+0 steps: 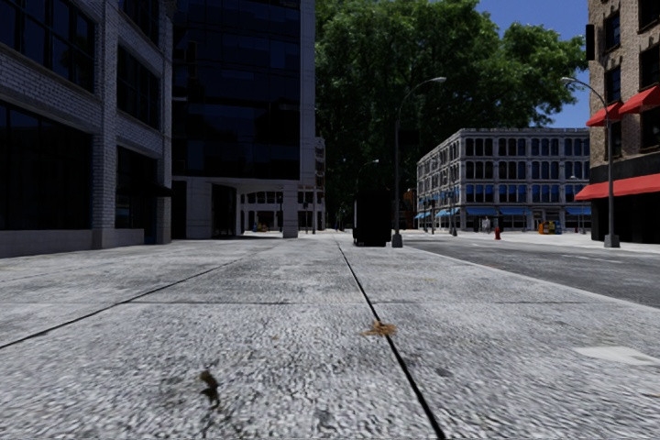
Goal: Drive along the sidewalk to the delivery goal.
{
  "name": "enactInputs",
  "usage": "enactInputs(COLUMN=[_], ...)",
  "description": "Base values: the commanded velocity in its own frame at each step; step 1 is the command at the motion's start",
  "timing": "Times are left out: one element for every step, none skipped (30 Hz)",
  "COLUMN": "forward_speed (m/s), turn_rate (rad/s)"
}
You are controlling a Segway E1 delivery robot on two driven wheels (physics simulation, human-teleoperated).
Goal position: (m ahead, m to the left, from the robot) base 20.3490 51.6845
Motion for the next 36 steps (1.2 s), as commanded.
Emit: enactInputs(forward_speed=[2.0, 2.0, 2.0, 2.0, 2.0, 2.0, 2.0, 2.0, 2.0, 2.0, 2.0, 2.0, 2.0, 2.0, 2.0, 2.0, 2.0, 2.0, 2.0, 2.0, 2.0, 2.0, 2.0, 2.0, 2.0, 2.0, 2.0, 2.0, 2.0, 2.0, 2.0, 2.0, 2.0, 2.0, 2.0, 2.0], turn_rate=[0.0, 0.0, 0.0, 0.0, 0.0, 0.0, 0.0, 0.0, 0.0, 0.0, 0.0, 0.0, 0.0, 0.0, 0.0, 0.0, 0.0, 0.0, 0.0, 0.0, 0.0, 0.0, 0.0, 0.0, 0.0, 0.0, 0.0, 0.0, 0.0, 0.0, 0.0, 0.0, 0.0, 0.0, 0.0, 0.0])
